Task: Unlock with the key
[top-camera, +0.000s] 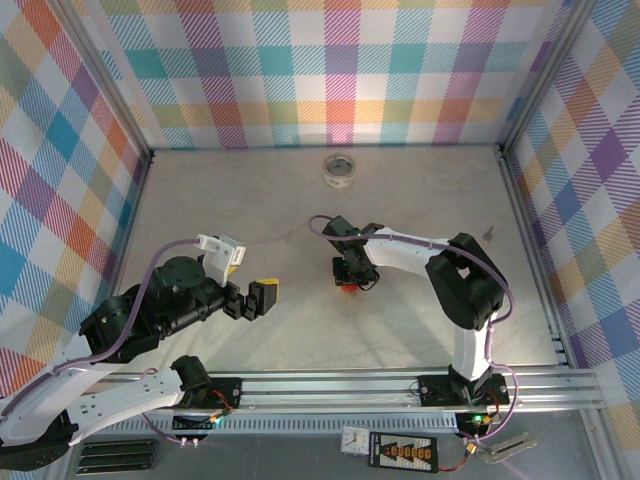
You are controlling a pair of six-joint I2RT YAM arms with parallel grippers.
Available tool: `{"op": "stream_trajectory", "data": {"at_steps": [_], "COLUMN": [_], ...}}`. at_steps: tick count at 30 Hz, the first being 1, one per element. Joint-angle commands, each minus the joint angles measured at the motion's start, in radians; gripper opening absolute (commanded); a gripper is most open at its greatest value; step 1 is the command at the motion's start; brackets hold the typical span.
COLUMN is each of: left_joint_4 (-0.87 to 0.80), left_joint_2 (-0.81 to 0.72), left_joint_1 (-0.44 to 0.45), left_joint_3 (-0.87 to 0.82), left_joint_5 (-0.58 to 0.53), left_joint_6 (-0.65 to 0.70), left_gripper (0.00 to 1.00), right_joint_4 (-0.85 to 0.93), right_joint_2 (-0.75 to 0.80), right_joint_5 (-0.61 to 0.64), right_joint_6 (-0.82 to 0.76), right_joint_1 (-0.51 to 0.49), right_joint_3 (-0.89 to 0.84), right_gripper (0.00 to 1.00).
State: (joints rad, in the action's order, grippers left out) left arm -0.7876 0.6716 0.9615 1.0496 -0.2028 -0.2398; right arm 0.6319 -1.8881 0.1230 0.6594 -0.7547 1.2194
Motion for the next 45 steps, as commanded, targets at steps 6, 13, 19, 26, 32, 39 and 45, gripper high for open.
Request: {"op": "stream_trajectory", "data": {"at_steps": [6,13,19,26,32,39,45], "left_joint_4": [-0.003,0.042,0.089,0.155,0.234,0.342,0.486], "left_joint_2": [-0.014,-0.044,-0.079,-0.039,0.089,0.226,0.226], "left_joint_1": [-0.001,-0.001,-0.001,-0.001,-0.001,-0.001,-0.001], "left_joint_3": [0.004,-0.004,-0.04,-0.063,-0.065,-0.088,-0.182], "left_joint_5": [-0.002,0.014,-0.039,0.015,0.045,0.097,0.114], "left_joint_6": [-0.036,-0.014,-0.003,-0.009,-0.07,-0.077,-0.049], "left_gripper": [1.0,1.0,1.0,1.0,1.0,1.0,1.0], "right_joint_4": [0.107,0.177,0.341,0.456,0.519,0.47,0.313], "right_joint_2": [0.025,0.356,0.56,0.748,0.829,0.838,0.697], "right_joint_5": [-0.004,0.045,0.051,-0.033,-0.071,-0.105,-0.136], "right_joint_6": [0.154,0.074,-0.057,-0.136,-0.196,-0.211,-0.235], "right_joint_1": [-0.012,-0.011,0.054,0.314,0.572,0.806,0.976], "right_joint_3": [-0.079,-0.056,0.054,0.09,0.084,-0.008,-0.095], "right_gripper": [0.5,0.73,0.91,0.94,0.94,0.92,0.84]}}
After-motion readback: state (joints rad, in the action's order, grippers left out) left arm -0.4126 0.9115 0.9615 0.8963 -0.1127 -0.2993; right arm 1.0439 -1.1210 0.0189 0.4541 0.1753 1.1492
